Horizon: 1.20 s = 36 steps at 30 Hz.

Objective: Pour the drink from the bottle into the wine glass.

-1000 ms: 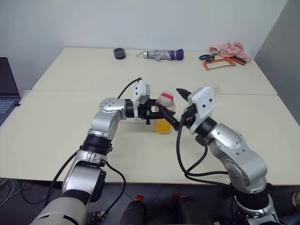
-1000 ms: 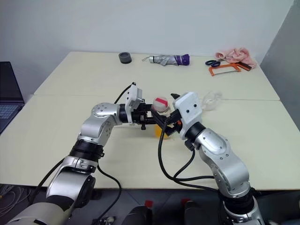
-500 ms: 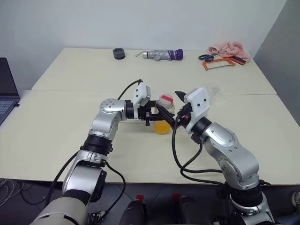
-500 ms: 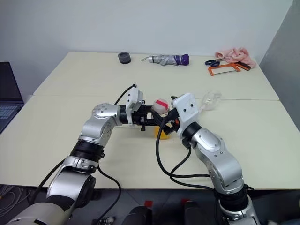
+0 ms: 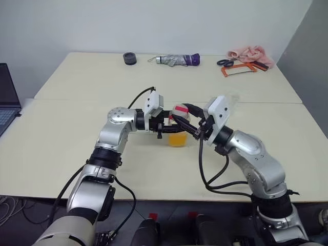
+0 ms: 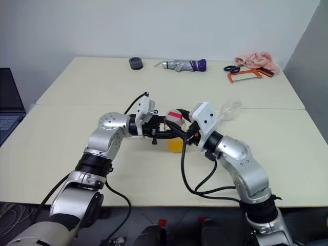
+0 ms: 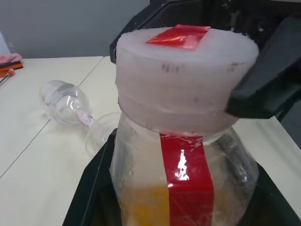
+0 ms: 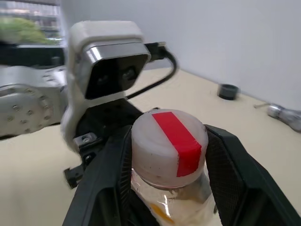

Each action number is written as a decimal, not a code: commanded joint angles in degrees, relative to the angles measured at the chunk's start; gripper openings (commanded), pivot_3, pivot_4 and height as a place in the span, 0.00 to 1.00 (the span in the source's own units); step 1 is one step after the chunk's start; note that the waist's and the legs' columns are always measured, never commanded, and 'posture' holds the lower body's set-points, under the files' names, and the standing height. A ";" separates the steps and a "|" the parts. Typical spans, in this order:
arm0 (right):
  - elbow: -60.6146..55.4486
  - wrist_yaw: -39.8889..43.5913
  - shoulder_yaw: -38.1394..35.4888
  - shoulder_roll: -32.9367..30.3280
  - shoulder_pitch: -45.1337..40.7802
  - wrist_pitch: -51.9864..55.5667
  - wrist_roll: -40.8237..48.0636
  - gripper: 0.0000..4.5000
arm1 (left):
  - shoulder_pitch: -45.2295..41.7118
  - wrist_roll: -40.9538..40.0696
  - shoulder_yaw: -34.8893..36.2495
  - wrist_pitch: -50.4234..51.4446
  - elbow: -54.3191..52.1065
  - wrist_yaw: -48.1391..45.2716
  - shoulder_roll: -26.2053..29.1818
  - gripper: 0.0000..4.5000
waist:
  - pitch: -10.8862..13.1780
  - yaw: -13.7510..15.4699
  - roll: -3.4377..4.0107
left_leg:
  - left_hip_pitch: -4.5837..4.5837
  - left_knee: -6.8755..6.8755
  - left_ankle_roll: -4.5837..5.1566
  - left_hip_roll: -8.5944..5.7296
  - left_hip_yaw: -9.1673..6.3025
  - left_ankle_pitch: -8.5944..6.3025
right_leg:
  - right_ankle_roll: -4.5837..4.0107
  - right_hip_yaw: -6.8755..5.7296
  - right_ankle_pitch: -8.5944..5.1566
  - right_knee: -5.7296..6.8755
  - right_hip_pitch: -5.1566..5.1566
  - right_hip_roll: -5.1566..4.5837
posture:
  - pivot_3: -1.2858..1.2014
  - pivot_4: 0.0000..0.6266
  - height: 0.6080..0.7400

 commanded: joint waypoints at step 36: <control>-17.54 -29.00 2.52 14.92 9.18 9.67 -10.61 0.96 | -2.06 0.46 0.62 -0.03 0.29 3.64 -1.91 0.40 | -0.01 -0.36 -0.01 | -0.07 -0.02 -0.17 0.03 -0.14 0.11 | 0.01 -0.02 0.00 0.02 -0.04 -0.03 | 0.52 0.24 1.00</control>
